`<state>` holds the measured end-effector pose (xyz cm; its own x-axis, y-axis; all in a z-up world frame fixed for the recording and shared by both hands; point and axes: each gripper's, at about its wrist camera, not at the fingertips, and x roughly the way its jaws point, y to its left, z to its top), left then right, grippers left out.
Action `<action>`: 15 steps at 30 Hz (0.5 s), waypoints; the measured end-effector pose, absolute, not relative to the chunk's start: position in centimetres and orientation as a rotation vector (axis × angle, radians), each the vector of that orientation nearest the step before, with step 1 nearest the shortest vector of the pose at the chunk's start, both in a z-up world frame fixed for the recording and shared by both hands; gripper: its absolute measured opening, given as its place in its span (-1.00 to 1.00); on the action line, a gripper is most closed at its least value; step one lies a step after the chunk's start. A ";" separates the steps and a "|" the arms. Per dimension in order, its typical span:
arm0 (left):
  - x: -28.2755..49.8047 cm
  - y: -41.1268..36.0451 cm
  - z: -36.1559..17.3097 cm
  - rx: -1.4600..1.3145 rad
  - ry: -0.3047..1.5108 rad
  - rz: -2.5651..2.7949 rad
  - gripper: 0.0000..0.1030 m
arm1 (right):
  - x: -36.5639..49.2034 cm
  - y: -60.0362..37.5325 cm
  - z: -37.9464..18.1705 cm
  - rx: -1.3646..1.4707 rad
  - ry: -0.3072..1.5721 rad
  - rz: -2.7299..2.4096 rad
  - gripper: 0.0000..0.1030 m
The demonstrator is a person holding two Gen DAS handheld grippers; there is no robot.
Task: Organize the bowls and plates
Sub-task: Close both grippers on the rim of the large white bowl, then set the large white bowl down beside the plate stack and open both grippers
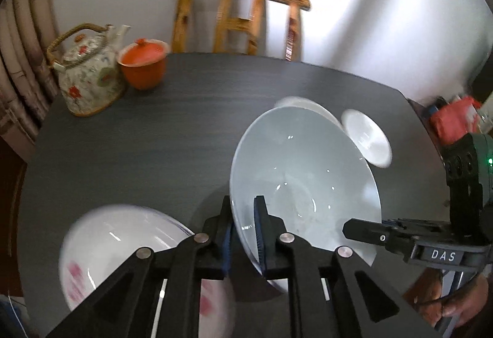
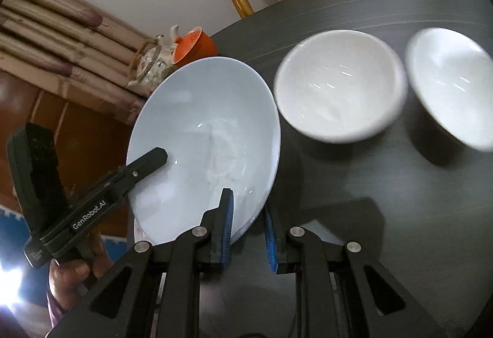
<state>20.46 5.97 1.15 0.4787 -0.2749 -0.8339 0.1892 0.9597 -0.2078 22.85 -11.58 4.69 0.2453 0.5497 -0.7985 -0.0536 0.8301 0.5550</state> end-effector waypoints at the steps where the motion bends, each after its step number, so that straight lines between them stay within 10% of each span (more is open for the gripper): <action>1: 19.9 5.2 1.0 -0.091 1.035 -0.290 -0.74 | 22.0 -12.3 4.9 0.466 1.265 0.428 -0.64; 15: 13.6 -0.7 -4.1 -0.127 1.100 -0.305 -0.70 | 13.0 -20.9 3.0 0.483 1.307 0.318 -0.64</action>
<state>13.57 -0.72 -4.06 0.4171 -0.3049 -0.8562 0.1797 0.9511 -0.2511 12.97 -20.85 2.98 0.2390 0.4856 -0.8409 0.0455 0.8594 0.5092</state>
